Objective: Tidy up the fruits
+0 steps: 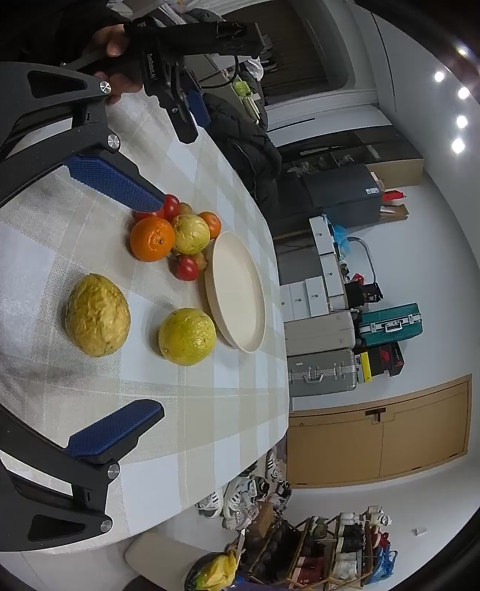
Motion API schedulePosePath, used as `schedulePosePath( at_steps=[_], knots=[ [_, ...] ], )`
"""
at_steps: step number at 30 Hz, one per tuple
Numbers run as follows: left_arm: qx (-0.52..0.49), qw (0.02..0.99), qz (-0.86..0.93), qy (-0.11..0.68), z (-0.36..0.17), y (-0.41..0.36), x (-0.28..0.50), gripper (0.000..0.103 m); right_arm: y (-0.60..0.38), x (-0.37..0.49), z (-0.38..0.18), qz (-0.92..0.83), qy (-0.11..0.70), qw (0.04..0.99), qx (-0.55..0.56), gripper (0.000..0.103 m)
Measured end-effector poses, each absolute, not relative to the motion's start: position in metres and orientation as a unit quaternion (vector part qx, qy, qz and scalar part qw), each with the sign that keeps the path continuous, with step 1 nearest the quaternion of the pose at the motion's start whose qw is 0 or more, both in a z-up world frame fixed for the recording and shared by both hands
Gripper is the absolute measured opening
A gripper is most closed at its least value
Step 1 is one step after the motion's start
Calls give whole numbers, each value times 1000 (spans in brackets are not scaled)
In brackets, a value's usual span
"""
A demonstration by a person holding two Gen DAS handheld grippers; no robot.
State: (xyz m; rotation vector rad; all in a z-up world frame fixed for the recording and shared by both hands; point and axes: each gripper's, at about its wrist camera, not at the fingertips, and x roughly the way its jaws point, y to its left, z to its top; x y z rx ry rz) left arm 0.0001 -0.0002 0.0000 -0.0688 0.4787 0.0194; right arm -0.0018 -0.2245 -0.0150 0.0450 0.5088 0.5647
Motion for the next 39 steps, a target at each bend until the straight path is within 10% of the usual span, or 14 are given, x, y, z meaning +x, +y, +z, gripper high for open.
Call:
schedulePosePath(
  at_steps=[39],
  knots=[
    [-29,972,10,233,0,-3,1,102,-220,-4,-15,278,252,927,10,103]
  ],
)
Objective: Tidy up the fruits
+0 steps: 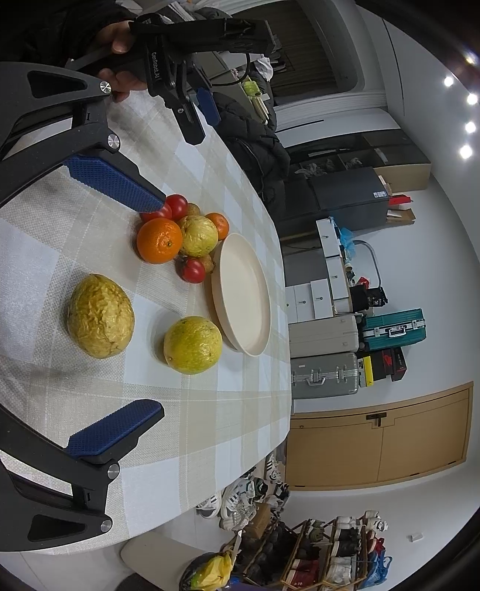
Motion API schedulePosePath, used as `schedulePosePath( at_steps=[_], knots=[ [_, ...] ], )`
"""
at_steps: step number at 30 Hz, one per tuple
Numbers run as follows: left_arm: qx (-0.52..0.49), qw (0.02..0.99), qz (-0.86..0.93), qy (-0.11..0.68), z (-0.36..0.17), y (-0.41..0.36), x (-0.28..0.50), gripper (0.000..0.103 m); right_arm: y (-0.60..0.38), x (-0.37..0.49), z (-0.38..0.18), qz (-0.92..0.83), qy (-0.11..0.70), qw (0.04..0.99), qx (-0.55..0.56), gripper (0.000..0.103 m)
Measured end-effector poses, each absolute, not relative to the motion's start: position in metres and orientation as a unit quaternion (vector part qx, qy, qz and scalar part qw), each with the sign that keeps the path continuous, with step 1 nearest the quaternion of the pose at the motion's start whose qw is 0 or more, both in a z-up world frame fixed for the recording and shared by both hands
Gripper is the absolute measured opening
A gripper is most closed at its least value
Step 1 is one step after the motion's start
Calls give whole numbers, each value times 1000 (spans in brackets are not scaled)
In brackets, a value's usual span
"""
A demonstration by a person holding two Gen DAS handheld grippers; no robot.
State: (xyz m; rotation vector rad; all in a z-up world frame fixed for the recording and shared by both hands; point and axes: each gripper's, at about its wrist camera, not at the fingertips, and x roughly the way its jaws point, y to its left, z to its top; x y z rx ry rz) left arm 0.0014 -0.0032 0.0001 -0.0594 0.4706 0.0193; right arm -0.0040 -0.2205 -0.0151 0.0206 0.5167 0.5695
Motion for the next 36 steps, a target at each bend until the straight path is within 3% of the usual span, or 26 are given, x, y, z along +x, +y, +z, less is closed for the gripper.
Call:
schedulePosePath(
  at_steps=[36],
  knots=[
    [-26,972,11,232,0,-5,1,102,-222,-5,-13,274,253,928,5,103]
  ],
)
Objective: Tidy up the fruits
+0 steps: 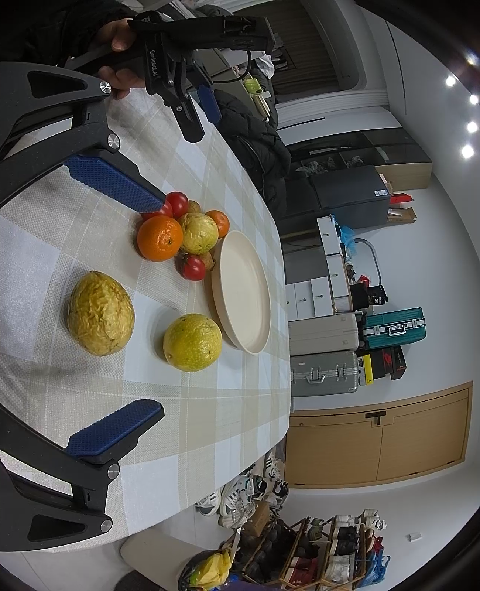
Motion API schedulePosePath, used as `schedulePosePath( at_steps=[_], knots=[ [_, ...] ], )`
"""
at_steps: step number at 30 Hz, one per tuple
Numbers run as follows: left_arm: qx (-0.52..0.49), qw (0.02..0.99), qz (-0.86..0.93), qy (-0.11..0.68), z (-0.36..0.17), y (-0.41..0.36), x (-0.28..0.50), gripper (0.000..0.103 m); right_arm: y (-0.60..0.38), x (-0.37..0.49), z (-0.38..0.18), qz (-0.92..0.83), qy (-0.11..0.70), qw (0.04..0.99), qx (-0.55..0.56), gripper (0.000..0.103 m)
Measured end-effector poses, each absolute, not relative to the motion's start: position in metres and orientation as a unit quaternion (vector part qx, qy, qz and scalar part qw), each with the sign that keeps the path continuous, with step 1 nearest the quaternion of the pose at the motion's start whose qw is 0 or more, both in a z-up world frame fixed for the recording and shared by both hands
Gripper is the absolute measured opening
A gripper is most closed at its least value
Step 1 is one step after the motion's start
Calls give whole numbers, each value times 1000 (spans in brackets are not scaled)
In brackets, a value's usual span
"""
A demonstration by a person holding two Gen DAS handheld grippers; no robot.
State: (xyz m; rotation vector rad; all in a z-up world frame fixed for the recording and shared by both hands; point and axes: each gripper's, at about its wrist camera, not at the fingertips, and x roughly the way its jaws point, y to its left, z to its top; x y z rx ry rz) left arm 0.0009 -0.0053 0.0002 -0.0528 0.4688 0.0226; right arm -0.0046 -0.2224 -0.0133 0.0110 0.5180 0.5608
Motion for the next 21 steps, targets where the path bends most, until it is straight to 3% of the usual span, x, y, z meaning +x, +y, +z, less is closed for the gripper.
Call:
schedulePosePath(
  at_steps=[21],
  knots=[
    [-21,970,-4,241,1,-7,-3,102,-223,-4,-21,259,291,921,-5,103]
  ],
)
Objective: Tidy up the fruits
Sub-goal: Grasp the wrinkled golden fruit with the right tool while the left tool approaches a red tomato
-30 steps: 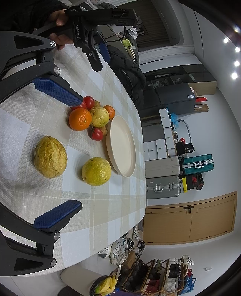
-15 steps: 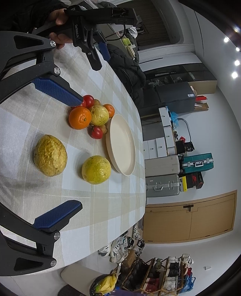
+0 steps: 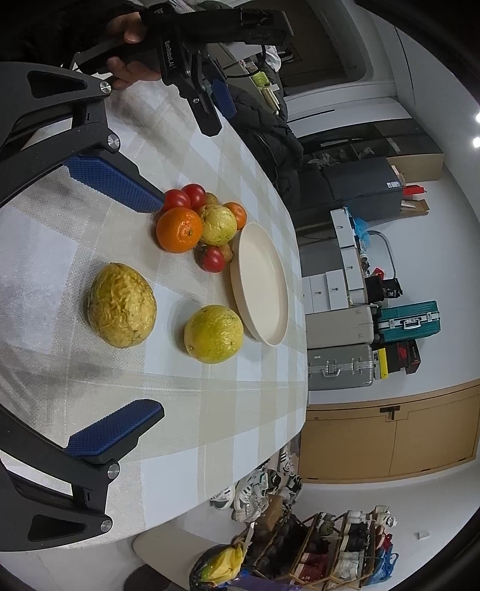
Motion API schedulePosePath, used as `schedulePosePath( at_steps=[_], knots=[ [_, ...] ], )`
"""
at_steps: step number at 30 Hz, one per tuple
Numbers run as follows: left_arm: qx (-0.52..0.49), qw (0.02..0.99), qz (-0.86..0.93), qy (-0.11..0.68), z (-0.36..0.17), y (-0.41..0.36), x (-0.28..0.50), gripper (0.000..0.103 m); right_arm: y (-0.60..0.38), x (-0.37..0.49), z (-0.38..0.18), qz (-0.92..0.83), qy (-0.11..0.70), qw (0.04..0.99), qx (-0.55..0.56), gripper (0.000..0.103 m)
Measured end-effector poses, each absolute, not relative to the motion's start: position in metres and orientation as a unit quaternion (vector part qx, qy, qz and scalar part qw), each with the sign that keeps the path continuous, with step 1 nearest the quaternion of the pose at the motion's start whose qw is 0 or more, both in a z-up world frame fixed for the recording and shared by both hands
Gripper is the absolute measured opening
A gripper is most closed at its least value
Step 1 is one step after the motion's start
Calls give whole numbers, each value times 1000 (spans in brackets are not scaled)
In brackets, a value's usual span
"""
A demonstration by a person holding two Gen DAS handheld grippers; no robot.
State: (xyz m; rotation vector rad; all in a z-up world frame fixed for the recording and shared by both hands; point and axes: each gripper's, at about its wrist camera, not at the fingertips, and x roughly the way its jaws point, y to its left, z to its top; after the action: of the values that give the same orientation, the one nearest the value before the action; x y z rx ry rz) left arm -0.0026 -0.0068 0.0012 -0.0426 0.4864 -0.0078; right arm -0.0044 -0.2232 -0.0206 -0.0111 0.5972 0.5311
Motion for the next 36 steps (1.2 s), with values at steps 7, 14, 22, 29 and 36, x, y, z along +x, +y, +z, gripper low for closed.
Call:
schedulePosePath(
  at_steps=[7,14,22,29,36],
  knots=[
    [-15,964,-31,264,2,-19,2,102,-220,5,-32,260,326,909,-9,103],
    [-6,952,-58,301,0,-31,15,102,-219,11,-44,269,358,894,-8,90],
    [22,942,-81,324,-7,-49,27,98,-218,11,-47,280,367,887,-3,74],
    [35,930,-97,353,-18,-61,37,90,-215,8,-47,280,368,886,-11,61],
    [44,922,-114,369,-24,-69,46,76,-215,7,-47,281,367,887,-12,55]
  ],
)
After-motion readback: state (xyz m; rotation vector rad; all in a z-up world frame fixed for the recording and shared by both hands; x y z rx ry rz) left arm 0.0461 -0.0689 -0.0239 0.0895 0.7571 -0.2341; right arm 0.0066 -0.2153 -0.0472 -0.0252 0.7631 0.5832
